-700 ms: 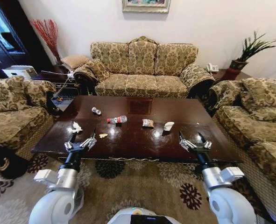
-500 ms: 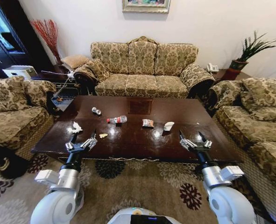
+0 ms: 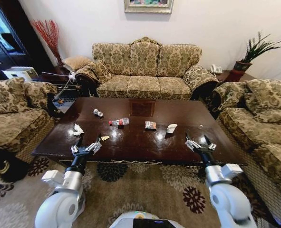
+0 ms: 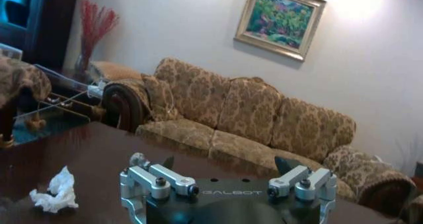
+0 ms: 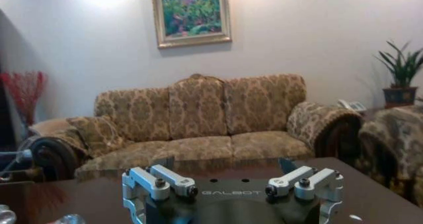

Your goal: Move to the front of the table and place the trash on the table into the trash bin.

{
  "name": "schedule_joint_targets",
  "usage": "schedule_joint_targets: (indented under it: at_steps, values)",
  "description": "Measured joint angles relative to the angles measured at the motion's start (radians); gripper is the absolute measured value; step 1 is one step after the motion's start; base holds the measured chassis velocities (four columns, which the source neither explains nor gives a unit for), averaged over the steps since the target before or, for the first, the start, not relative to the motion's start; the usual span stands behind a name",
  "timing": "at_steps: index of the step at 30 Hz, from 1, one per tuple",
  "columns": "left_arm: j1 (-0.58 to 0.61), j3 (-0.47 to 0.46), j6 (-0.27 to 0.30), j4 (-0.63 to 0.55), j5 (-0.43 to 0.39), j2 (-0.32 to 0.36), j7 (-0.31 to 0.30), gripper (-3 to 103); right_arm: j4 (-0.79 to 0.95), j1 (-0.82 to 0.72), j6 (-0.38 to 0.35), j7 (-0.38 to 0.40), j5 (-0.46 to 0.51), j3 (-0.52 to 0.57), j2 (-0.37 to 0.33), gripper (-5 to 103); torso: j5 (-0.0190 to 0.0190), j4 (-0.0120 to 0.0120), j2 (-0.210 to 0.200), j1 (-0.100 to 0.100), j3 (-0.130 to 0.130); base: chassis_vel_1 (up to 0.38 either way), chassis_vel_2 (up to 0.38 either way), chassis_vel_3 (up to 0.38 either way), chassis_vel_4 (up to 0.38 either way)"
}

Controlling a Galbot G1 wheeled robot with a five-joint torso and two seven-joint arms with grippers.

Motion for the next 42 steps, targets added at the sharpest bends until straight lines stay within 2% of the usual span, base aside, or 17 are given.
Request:
schedule_joint_targets:
  at_steps: [1,3,4,6,12,24,26,28,31,42]
  values:
    - [0.002,0.002,-0.001,0.003,0.0,-0.009,0.0,100,-0.004,0.002,0.009,-0.008,-0.01,-0.007,0.005,100,-0.0001,0.0001,0.0,0.0,0.0,0.0,0.0,0.0,0.0]
    - [-0.01,0.008,-0.001,0.037,-0.003,-0.009,-0.009,100,-0.042,0.005,0.046,-0.03,-0.091,-0.028,0.019,100,-0.0002,-0.0001,0.0,0.0,0.0,0.0,0.0,0.0,0.0]
    - [-0.01,0.008,-0.001,0.037,-0.003,-0.009,-0.009,100,-0.042,0.005,0.046,-0.03,-0.091,-0.028,0.019,100,-0.0002,-0.0001,0.0,0.0,0.0,0.0,0.0,0.0,0.0]
    - [-0.028,0.005,0.009,0.052,-0.01,0.022,-0.011,100,-0.049,0.012,0.047,-0.04,-0.161,-0.042,0.033,100,-0.0002,-0.0001,0.0,0.0,0.0,0.0,0.0,0.0,0.0]
    - [-0.06,-0.02,0.028,0.063,-0.047,0.06,-0.015,100,-0.051,0.012,0.037,-0.042,-0.171,-0.046,0.041,100,-0.0002,-0.0001,0.0,0.0,0.0,0.0,0.0,0.0,0.0]
    - [-0.052,-0.02,0.025,0.077,-0.049,0.055,-0.019,100,-0.041,0.0,0.054,-0.043,-0.173,-0.057,0.055,100,-0.0002,-0.0001,0.0,-0.001,0.0,0.066,-0.062,-0.06,0.059]
    - [-0.051,-0.021,0.023,0.08,-0.049,0.054,-0.019,100,-0.038,-0.003,0.067,-0.047,-0.172,-0.054,0.056,100,-0.0001,-0.0001,0.0,-0.001,0.0,0.013,-0.055,-0.024,0.032]
    - [-0.051,-0.024,-0.002,0.118,-0.032,0.053,-0.009,100,-0.05,-0.004,0.13,-0.057,-0.165,-0.043,0.062,100,0.0001,0.0,0.0,0.0,0.0,0.0,0.0,0.0,0.0]
    - [-0.051,-0.022,-0.009,0.146,-0.025,0.055,-0.007,100,-0.048,-0.013,0.161,-0.073,-0.166,-0.024,0.062,100,-0.0004,0.0,0.0,0.0,0.0,0.0,0.0,0.0,0.0]
    - [-0.025,-0.008,-0.009,0.132,0.0,0.013,-0.011,100,0.027,-0.063,0.162,-0.074,-0.152,-0.005,0.061,100,0.0,-0.0001,0.0,0.0,0.0,0.004,0.002,-0.005,-0.002]
